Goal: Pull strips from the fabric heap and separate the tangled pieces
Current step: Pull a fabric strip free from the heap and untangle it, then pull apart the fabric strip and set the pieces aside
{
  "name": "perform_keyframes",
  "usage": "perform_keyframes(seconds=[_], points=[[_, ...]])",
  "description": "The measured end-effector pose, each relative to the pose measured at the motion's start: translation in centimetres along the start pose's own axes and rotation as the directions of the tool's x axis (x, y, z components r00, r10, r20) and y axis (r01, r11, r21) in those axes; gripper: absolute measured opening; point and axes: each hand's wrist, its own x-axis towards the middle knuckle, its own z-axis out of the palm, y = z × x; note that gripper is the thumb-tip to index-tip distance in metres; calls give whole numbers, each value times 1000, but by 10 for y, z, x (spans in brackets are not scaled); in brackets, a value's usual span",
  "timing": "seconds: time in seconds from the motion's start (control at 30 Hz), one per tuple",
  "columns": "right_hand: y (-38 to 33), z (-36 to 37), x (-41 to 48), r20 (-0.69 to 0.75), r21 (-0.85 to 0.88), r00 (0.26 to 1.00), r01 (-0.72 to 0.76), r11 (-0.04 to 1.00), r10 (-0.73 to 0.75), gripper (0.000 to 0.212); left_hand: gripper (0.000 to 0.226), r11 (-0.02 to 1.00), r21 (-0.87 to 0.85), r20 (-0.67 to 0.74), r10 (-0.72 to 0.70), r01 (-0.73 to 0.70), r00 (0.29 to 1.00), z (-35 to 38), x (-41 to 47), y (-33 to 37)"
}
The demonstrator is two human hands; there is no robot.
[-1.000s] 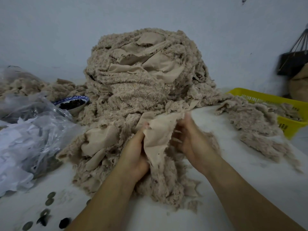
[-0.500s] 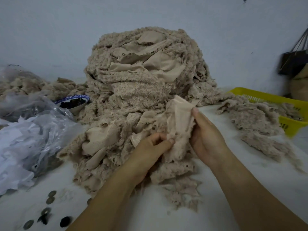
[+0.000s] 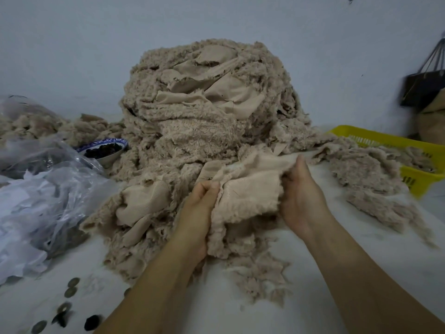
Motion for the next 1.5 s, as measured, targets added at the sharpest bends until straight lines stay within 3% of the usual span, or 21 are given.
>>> perform_keyframes(seconds=[0.1, 0.2, 0.33, 0.5, 0.6, 0.7, 0.8, 0.87, 0.97, 1.07, 1.13, 1.2, 1.27, 1.37, 1.43, 1.5], points=[[9, 7, -8, 125, -301, 984, -81, 950, 124, 109, 42, 988, 146, -65, 59, -49, 996, 3, 1, -1], [16, 13, -13, 235, -413, 954, -76, 908, 187, 85, 38, 970, 225, -77, 110, -91, 991, 5, -1, -1], [25, 12, -9, 241, -423, 964, -3, 906, 116, 78, 32, 945, 305, -32, 137, -120, 990, 12, -4, -5], [26, 12, -13, 272, -455, 934, -88, 886, 232, 50, 28, 969, 228, 51, 82, -92, 995, 18, -10, -3], [22, 15, -12, 143, -506, 989, 97, 857, -27, 32, 40, 950, 300, 153, 37, -82, 988, 18, -13, -1], [22, 13, -4, 75, -642, 953, 270, 718, -292, 31, 34, 960, 264, 206, 40, -95, 978, 23, -16, 3], [10, 4, 6, -98, -555, 926, 254, 792, -365, 42, 17, 971, 136, 289, 151, -197, 945, 18, -21, 7], [-1, -7, 10, -251, -469, 889, 233, 852, -382, 46, 20, 970, 116, 314, 170, -215, 934, 14, -23, 9], [-6, -11, 9, -247, -411, 882, 281, 867, -403, 50, 31, 974, 184, 79, 122, -135, 989, 10, -13, 9], [-3, -13, 7, -207, -333, 910, 280, 900, -359, 58, 23, 993, 107, -206, 71, -50, 976, 3, 1, 10], [-3, -12, 10, -188, -344, 906, 301, 890, -379, 53, 19, 979, 190, -212, 121, -81, 970, -2, 4, 10], [-4, -12, 14, -264, -385, 861, 319, 866, -434, 49, 28, 982, 155, -185, 134, -106, 974, -3, 6, 8], [-5, -15, 16, -409, -366, 773, 347, 863, -484, 28, 30, 993, -60, -168, 94, -105, 981, -6, 7, 13], [-11, -25, 17, -530, -281, 701, 387, 878, -478, 41, 27, 934, -338, -250, 28, -114, 968, -20, 18, 20], [-9, -26, 19, -520, -301, 713, 363, 882, -471, 44, 22, 971, -226, -302, 10, -82, 953, -22, 19, 19], [0, -17, 18, -445, -357, 780, 296, 886, -440, 41, 23, 990, 143, -255, 55, -18, 965, -10, 12, 13]])
